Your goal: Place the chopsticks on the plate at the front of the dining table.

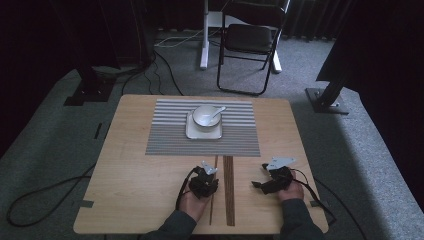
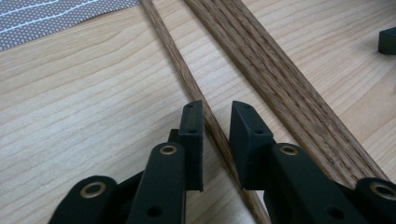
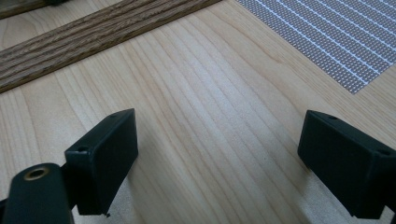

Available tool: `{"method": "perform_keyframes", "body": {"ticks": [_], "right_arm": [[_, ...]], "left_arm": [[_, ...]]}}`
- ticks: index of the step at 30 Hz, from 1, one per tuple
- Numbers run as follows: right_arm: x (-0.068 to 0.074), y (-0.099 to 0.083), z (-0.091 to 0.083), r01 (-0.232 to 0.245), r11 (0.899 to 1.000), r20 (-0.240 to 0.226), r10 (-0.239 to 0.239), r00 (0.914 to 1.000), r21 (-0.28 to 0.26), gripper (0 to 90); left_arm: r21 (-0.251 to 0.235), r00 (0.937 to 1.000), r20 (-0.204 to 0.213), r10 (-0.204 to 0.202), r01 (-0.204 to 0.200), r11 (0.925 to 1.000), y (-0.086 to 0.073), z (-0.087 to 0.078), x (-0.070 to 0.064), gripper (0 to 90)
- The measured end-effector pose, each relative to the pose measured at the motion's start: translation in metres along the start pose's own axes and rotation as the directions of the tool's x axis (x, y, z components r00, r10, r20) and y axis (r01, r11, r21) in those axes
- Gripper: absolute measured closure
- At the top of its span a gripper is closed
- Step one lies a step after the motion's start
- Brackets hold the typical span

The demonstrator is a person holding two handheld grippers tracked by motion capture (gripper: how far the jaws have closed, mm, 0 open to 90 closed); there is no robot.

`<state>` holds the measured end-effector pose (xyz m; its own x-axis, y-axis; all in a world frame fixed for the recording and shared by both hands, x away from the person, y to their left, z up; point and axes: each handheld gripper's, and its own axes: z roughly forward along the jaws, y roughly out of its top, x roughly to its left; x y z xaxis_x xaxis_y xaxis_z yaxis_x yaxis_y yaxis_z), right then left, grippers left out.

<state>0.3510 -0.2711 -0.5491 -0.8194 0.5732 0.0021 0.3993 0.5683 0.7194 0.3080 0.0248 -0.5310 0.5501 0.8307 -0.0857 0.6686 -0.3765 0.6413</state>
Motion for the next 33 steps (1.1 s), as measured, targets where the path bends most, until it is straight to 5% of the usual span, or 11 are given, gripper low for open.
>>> {"method": "perform_keyframes", "body": {"ticks": [7,33], "right_arm": [[0.000,0.000,0.000,0.001,1.000,0.000,-0.001,1.0000,0.000,11.6],[0.000,0.000,0.000,0.000,1.000,0.000,0.000,1.0000,0.000,11.6]], "left_arm": [[-0.006,0.9992,0.013,-0.038,0.038,0.9993,-0.002,-0.001,0.006,80.2],[-0.029,0.9963,-0.020,-0.084,0.083,0.9961,-0.003,-0.008,0.024,84.3]]}}
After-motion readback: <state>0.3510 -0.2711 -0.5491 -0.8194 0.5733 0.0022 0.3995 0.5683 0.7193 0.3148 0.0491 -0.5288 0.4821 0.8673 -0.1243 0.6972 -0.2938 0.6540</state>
